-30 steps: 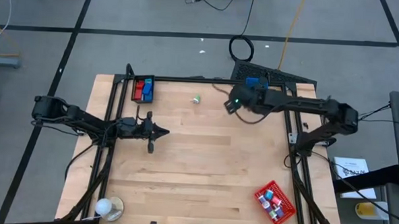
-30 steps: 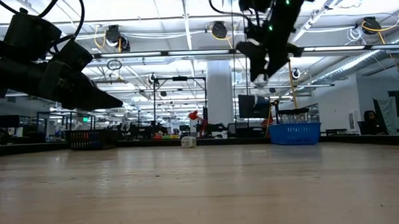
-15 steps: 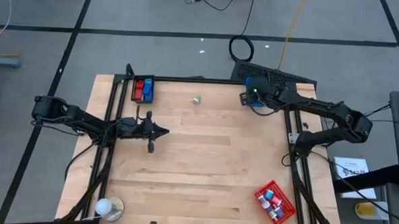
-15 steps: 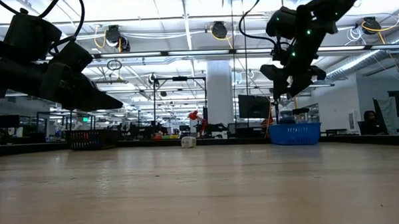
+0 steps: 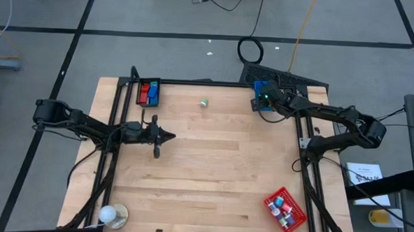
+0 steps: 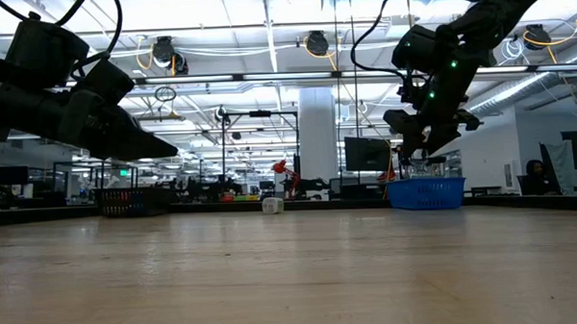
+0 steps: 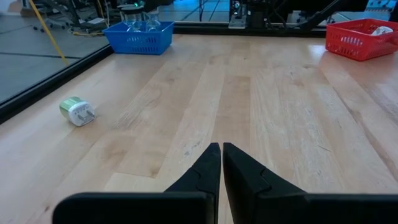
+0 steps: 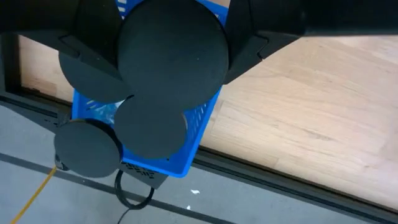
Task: Pick & Place Office items
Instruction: Put the blue sand timer into the blue basket, then put the green charger adapter into the red basket
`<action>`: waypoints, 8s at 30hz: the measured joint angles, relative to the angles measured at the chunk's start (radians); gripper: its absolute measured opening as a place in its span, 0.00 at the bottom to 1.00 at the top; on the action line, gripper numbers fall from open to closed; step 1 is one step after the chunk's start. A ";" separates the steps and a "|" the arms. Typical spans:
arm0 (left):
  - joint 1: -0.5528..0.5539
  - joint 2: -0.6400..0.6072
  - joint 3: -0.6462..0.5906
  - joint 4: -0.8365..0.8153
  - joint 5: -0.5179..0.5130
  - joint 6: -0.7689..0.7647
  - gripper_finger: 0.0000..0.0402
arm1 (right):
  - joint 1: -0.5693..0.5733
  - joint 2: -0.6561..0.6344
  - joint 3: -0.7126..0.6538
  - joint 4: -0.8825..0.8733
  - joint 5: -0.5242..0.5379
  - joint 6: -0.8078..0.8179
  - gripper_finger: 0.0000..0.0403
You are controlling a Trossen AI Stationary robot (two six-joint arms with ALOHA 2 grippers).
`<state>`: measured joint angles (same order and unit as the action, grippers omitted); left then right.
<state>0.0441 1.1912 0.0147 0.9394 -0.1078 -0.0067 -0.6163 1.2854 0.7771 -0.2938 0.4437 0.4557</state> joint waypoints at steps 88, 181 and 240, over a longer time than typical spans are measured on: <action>0.080 0.350 0.785 -0.811 -0.134 -0.222 0.07 | 0.515 -0.277 -0.590 1.257 -0.131 -0.355 0.01; 0.460 0.848 1.302 -1.232 -0.049 0.032 0.33 | 0.518 -0.277 -0.590 1.224 -0.132 -0.314 0.01; -0.163 0.894 1.311 -1.089 0.151 0.172 0.59 | 0.520 -0.274 -0.590 1.198 -0.132 -0.285 0.01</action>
<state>-0.1185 2.0855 1.3258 -0.1492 0.0433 0.1653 -0.0962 1.0111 0.1875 0.9043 0.3115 0.1712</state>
